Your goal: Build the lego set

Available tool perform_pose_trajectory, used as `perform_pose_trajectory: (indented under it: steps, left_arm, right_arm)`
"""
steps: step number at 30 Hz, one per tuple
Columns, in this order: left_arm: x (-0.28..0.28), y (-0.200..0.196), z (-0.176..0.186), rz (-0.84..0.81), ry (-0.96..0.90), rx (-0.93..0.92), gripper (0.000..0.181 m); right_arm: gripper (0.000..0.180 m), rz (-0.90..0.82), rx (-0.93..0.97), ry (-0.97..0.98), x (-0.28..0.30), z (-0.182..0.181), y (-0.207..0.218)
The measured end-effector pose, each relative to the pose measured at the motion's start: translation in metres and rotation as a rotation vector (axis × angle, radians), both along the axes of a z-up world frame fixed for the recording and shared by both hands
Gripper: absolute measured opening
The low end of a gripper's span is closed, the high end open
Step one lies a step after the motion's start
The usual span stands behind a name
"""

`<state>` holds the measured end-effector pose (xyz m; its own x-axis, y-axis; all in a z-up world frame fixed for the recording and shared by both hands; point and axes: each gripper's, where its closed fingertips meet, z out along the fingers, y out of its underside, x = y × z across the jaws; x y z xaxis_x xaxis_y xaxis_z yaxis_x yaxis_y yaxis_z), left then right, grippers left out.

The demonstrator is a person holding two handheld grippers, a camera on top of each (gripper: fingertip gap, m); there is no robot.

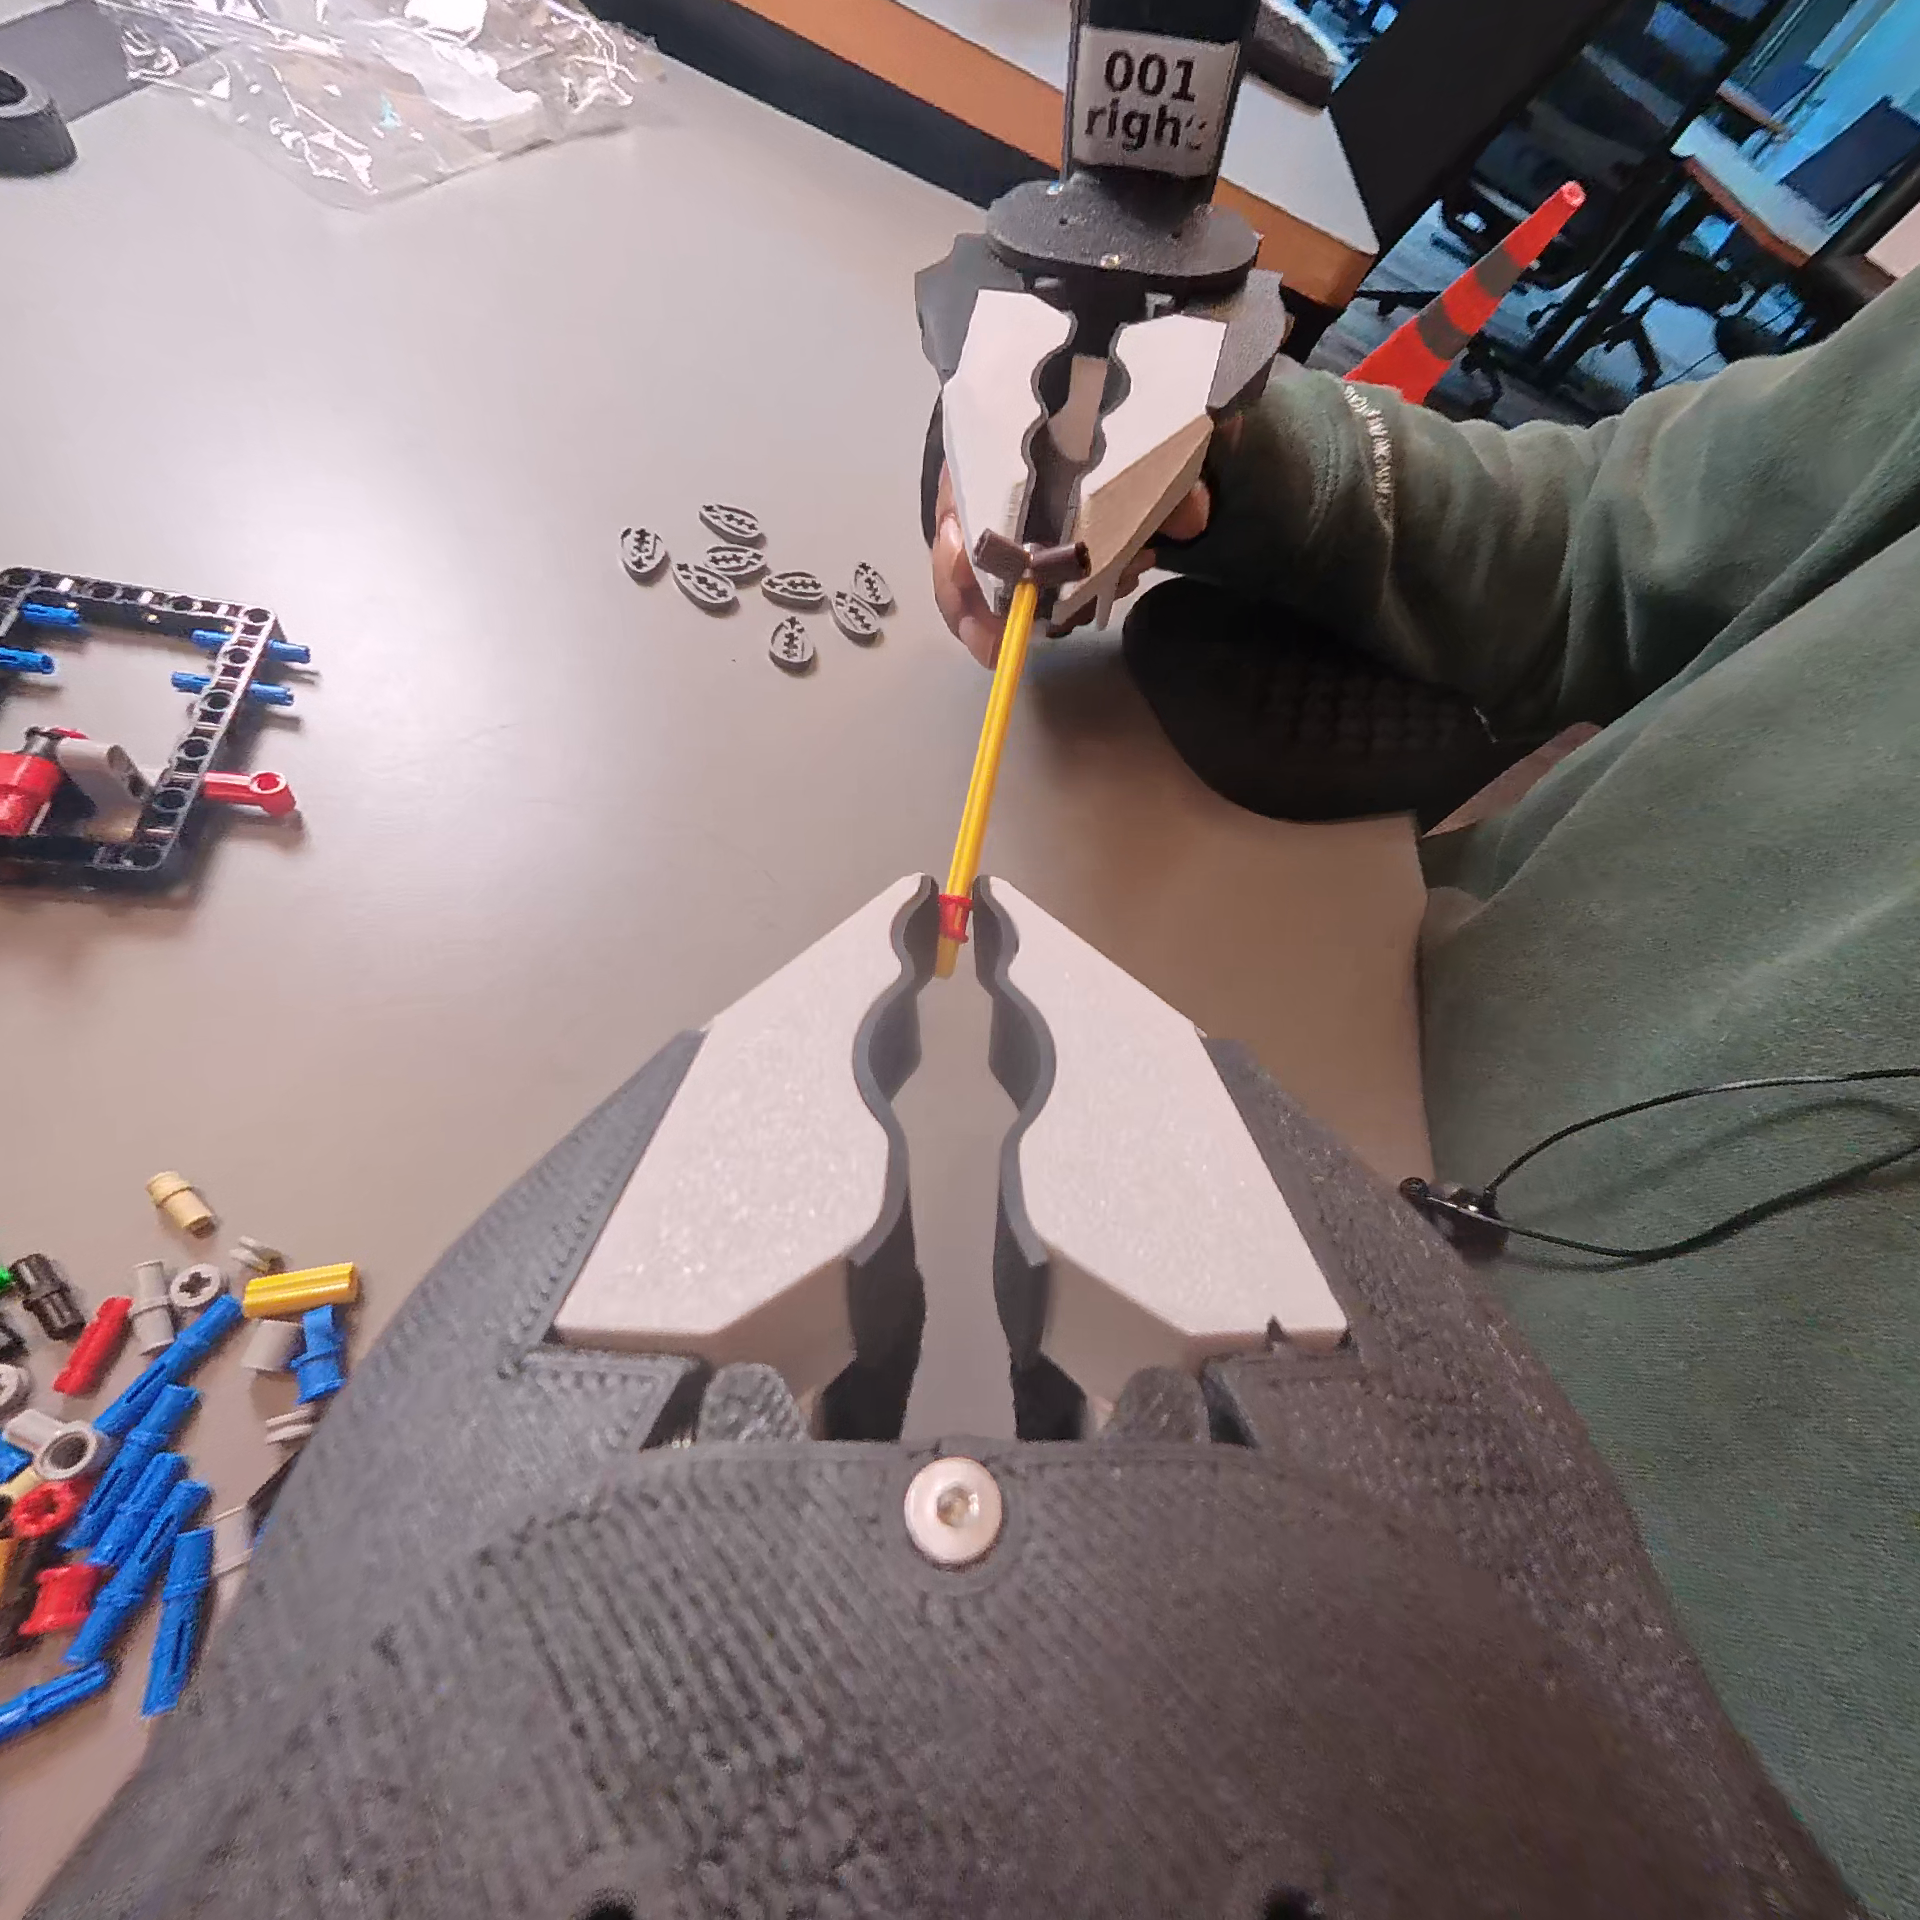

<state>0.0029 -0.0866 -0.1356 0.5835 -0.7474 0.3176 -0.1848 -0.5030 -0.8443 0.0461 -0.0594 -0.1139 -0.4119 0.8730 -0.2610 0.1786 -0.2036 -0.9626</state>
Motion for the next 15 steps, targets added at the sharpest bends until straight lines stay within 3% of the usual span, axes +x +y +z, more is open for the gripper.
perform_pose_trajectory:
  steps: [6,15]
  left_arm:
    - [0.003,0.002,-0.004,0.019,0.049,0.024,0.005]
    - [0.022,0.001,-0.003,-0.017,-0.063,0.023,0.005]
  right_arm:
    - [0.005,-0.034,0.124,-0.092,-0.007,-0.016,-0.005]
    - [0.005,-0.022,0.156,-0.153,-0.021,-0.025,-0.025]
